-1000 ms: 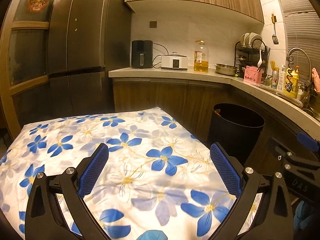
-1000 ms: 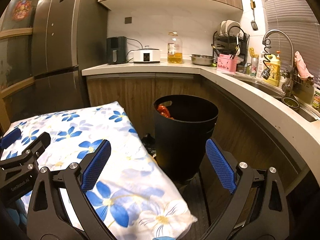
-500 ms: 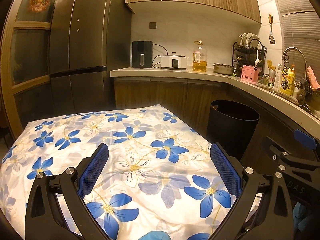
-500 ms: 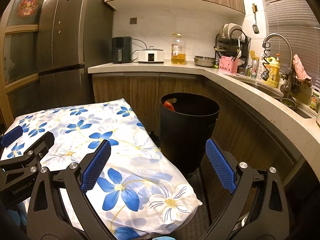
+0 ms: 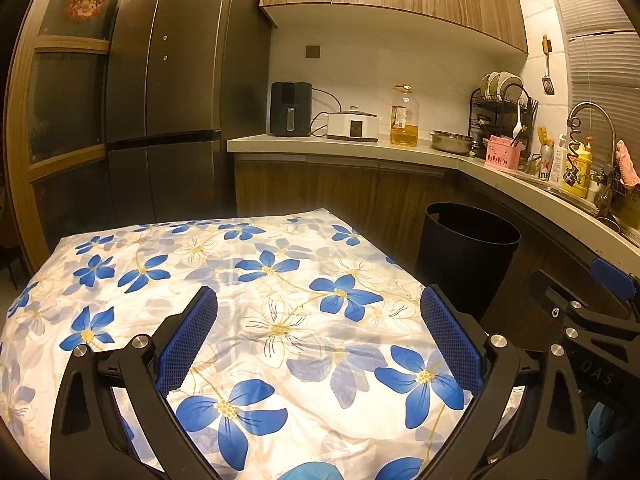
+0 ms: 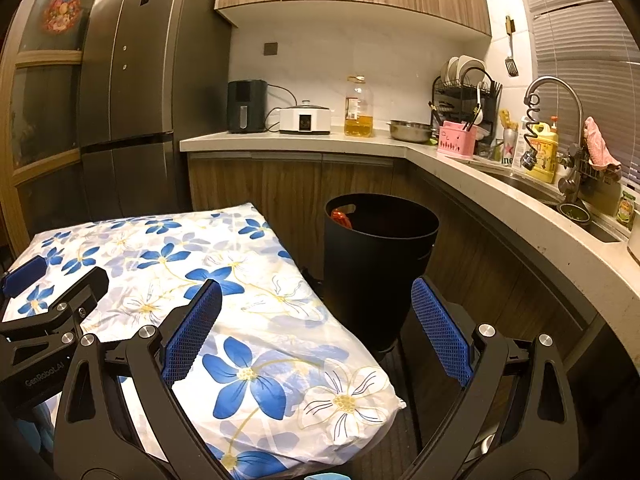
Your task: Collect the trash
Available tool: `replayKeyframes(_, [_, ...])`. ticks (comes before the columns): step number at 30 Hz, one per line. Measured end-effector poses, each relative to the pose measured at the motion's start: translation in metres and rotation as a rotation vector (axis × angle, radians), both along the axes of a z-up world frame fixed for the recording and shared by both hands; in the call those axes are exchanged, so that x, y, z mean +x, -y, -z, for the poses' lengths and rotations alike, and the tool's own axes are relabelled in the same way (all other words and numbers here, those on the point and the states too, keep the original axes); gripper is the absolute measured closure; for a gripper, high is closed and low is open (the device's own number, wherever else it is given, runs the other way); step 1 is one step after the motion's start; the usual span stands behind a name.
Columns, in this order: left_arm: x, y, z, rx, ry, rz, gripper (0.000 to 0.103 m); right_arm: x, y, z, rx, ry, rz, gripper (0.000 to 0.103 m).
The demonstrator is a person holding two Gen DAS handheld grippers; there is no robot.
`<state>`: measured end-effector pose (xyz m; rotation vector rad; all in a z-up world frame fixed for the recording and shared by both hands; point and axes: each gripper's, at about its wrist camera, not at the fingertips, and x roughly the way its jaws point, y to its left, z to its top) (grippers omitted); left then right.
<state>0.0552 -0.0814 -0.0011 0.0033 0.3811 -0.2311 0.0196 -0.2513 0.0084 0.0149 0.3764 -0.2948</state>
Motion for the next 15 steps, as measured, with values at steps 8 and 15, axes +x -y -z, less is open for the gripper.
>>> replayKeyframes(8, [-0.0012, -0.0023, -0.0020, -0.002, 0.006, -0.002, 0.006, -0.0015, -0.0026, -0.0014, -0.003, 0.002, -0.005, 0.009])
replayKeyframes(15, [-0.0026, -0.0005, -0.0042, 0.004, 0.007, 0.004, 0.006, -0.0027, -0.0026, -0.0026, -0.001, 0.003, -0.002, 0.009])
